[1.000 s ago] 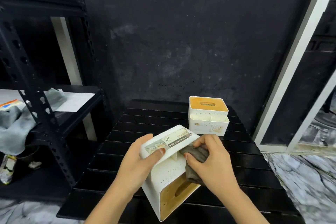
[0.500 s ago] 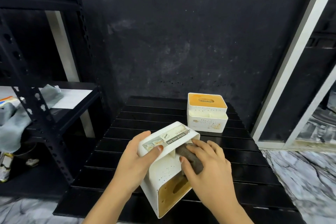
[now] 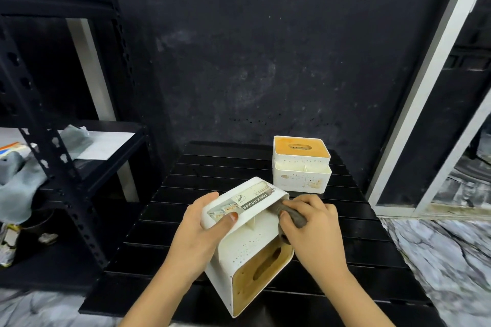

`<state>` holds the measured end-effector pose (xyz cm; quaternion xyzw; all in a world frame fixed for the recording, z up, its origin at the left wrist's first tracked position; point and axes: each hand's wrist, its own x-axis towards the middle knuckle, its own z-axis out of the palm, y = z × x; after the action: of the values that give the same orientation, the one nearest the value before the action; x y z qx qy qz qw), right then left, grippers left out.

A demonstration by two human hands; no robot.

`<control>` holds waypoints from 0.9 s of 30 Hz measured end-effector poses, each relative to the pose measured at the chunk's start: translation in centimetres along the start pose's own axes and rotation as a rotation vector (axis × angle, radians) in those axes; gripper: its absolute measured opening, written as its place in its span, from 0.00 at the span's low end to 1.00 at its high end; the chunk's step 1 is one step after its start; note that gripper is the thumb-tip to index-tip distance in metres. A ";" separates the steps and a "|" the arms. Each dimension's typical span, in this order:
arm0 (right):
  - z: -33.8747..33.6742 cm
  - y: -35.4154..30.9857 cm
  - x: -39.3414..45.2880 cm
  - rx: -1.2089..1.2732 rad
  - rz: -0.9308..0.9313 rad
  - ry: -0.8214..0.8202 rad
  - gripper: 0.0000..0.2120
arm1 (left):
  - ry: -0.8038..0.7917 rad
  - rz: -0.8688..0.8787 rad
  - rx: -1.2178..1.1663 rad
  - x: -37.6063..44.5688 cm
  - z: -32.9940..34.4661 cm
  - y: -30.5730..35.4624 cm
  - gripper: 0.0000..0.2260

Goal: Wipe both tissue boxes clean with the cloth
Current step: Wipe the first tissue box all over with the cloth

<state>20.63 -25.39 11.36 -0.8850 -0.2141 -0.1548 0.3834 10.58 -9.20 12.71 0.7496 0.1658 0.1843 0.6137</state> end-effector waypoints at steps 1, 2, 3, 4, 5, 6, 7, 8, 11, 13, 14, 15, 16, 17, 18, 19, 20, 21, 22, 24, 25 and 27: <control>0.1 -0.3 -0.3 -0.009 -0.023 -0.003 0.13 | 0.009 -0.005 0.005 0.0 0.0 -0.1 0.10; 0.3 -0.7 -0.8 -0.013 -0.057 -0.012 0.13 | 0.019 -0.002 0.004 0.0 0.1 -0.2 0.11; 0.4 -1.1 -1.4 -0.014 -0.101 -0.022 0.13 | 0.022 0.004 0.003 0.0 0.1 -0.1 0.10; 0.5 -1.4 -1.9 -0.016 -0.145 -0.029 0.13 | 0.019 0.016 0.000 0.0 0.2 0.0 0.10; 0.5 -1.6 -2.3 -0.018 -0.179 -0.033 0.13 | 0.017 0.025 -0.010 -0.1 0.3 0.2 0.09; 0.4 -1.6 -2.4 -0.009 -0.185 -0.044 0.12 | 0.020 0.021 -0.017 -0.1 0.3 0.1 0.07; 0.3 -1.4 -2.2 0.010 -0.166 -0.066 0.12 | 0.025 0.006 -0.012 -0.1 0.2 0.0 0.07; 0.1 -1.0 -1.9 0.030 -0.139 -0.085 0.12 | 0.039 -0.006 0.006 -0.1 0.1 -0.3 0.13; -0.4 0.0 -0.3 0.025 -0.043 -0.084 0.12 | 0.067 -0.033 0.036 0.0 0.0 -0.8 0.26; -0.4 0.1 0.5 0.025 0.020 -0.067 0.12 | 0.063 -0.031 0.040 0.0 0.1 -0.8 0.25; -0.3 -0.1 0.5 0.021 0.027 -0.063 0.12 | 0.063 -0.024 0.043 0.0 0.1 -0.9 0.21; -0.2 -0.4 0.3 0.007 0.016 -0.063 0.12 | 0.064 -0.015 0.045 0.0 0.2 -0.9 0.18; -0.1 -0.7 -0.1 -0.007 -0.008 -0.067 0.12 | 0.066 -0.014 0.050 0.0 0.2 -0.9 0.16; 0.0 -0.9 -0.6 -0.010 -0.040 -0.074 0.13 | 0.069 -0.009 0.055 0.0 0.2 -0.9 0.17; 0.1 -1.1 -1.1 -0.001 -0.071 -0.086 0.13 | 0.071 -0.004 0.060 0.0 0.2 -1.0 0.19; 0.0 -1.2 -1.4 0.012 -0.089 -0.102 0.13 | 0.071 -0.004 0.063 0.0 0.2 -1.0 0.20; -0.1 -1.1 -1.4 0.029 -0.087 -0.119 0.13 | 0.070 -0.003 0.063 0.0 0.2 -1.0 0.21; -0.2 -0.9 -1.1 0.044 -0.071 -0.134 0.12 | 0.069 -0.003 0.062 0.0 0.2 -1.0 0.21; -0.3 -0.6 -0.7 0.052 -0.051 -0.145 0.11 | 0.070 -0.005 0.057 0.0 0.2 -1.0 0.21; -0.4 -0.2 0.2 0.060 -0.009 -0.133 0.11 | 0.073 0.004 0.042 -0.2 0.5 -0.9 0.18; -0.3 -0.1 0.5 0.066 0.016 -0.112 0.11 | 0.079 0.011 0.041 -0.2 0.7 -0.8 0.15; -0.1 -0.2 0.6 0.047 0.038 -0.073 0.12 | 0.096 0.022 0.042 -0.5 1.0 -0.6 0.11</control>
<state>21.05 -25.18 11.84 -0.8847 -0.2146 -0.1100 0.3990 10.62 -10.14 11.89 0.7543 0.1906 0.2232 0.5872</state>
